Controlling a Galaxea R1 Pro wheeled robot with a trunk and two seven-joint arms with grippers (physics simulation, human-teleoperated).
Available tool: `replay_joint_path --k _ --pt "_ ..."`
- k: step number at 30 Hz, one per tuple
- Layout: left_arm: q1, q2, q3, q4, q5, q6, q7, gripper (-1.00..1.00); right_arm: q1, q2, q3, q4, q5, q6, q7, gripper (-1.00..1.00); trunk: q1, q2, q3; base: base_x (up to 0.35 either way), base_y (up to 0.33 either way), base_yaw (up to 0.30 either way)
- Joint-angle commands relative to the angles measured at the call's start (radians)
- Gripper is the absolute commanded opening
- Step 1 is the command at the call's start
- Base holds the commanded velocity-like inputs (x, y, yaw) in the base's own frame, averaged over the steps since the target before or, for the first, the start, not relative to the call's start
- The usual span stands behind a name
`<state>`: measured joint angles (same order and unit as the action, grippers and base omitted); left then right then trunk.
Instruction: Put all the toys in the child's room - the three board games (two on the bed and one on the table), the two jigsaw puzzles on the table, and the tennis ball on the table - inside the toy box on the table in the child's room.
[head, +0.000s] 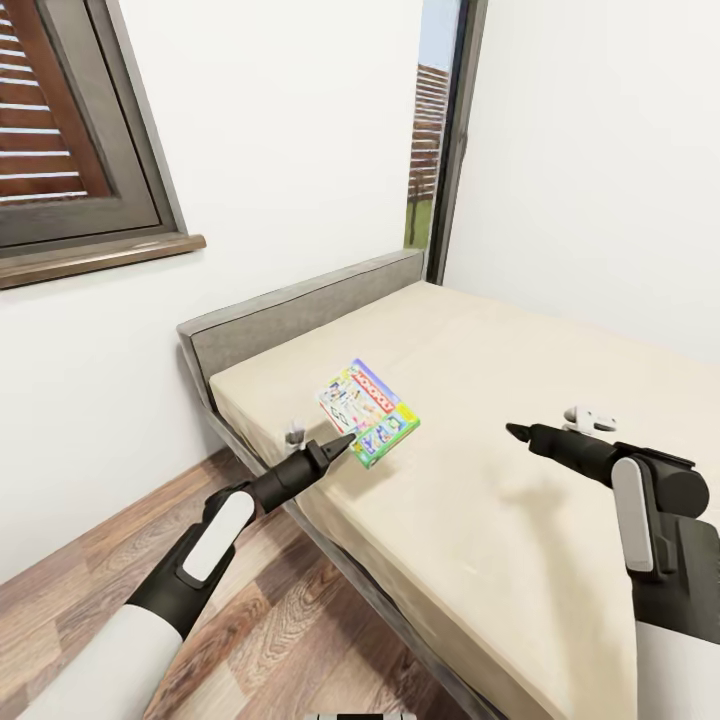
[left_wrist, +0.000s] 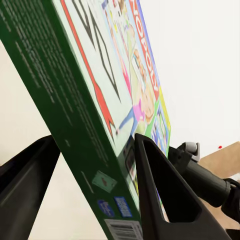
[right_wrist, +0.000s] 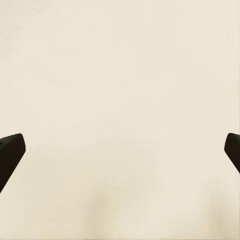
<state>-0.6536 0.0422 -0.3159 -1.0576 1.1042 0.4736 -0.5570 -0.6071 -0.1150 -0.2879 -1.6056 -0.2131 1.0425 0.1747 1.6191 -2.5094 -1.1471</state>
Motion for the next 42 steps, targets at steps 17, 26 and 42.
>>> replay_joint_path --k 17,26,42 --pt "0.017 -0.001 -0.003 -0.066 0.012 0.041 0.085 -1.0 0.001 -0.003 0.008 -0.002 -0.059 0.005 0.003 1.0 -0.008 0.004 0.065 0.0 0.0 0.0" --pt "0.019 -0.001 -0.002 -0.071 0.012 0.043 0.094 -1.0 0.002 -0.004 0.007 -0.003 -0.063 0.005 0.003 1.0 -0.012 0.006 0.1 0.0 0.0 0.0" --pt "0.02 0.003 -0.002 -0.073 0.013 0.047 0.097 -1.0 0.003 -0.007 0.005 -0.004 -0.067 0.005 0.003 1.0 -0.019 0.009 0.162 0.0 0.0 0.0"
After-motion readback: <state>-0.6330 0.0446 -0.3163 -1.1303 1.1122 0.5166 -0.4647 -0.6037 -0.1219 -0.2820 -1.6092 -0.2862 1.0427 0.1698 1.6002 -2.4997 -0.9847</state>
